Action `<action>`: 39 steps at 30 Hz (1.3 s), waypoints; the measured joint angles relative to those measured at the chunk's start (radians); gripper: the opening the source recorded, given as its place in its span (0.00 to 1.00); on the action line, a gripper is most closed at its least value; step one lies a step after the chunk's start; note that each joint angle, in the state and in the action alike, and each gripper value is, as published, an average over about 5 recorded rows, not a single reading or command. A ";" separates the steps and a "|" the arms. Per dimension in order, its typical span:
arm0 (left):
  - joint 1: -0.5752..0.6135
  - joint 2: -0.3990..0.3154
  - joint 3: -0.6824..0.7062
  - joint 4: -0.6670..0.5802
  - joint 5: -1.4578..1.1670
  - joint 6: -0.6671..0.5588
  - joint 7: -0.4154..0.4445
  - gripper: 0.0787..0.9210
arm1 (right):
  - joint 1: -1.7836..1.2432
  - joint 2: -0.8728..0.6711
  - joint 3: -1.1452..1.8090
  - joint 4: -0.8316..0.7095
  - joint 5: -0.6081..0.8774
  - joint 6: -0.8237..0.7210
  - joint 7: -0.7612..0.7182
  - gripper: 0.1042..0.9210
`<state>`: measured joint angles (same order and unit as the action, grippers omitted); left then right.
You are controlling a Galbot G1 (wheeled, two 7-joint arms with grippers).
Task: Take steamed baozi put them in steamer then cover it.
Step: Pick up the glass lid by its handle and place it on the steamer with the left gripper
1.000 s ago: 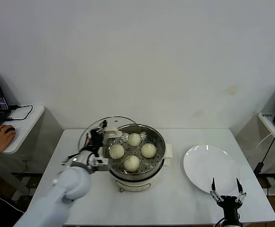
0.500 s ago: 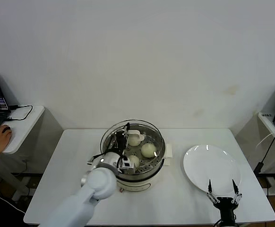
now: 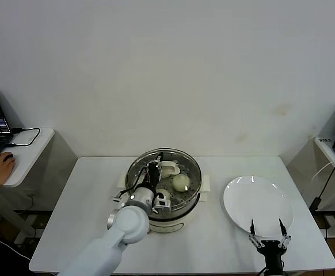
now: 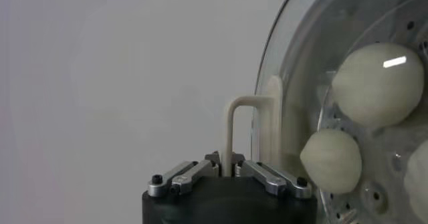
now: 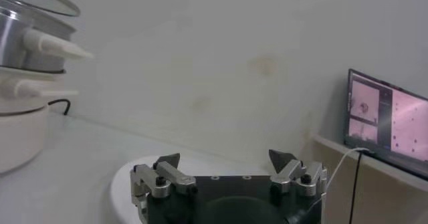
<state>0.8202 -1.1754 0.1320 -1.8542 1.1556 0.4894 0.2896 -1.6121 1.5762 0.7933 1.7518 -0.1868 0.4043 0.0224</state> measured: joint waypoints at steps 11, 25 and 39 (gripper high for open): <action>0.015 0.000 -0.004 0.007 0.013 -0.003 -0.001 0.09 | 0.005 0.000 -0.011 -0.005 -0.001 0.001 0.000 0.88; 0.013 -0.018 0.001 0.027 0.022 -0.005 -0.009 0.09 | 0.005 0.000 -0.017 -0.008 -0.004 0.001 0.001 0.88; 0.026 -0.027 -0.009 0.031 0.020 -0.010 -0.021 0.14 | 0.004 0.000 -0.018 -0.010 -0.004 0.002 0.001 0.88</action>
<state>0.8463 -1.2028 0.1227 -1.8230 1.1752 0.4795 0.2684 -1.6084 1.5763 0.7749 1.7414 -0.1904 0.4063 0.0234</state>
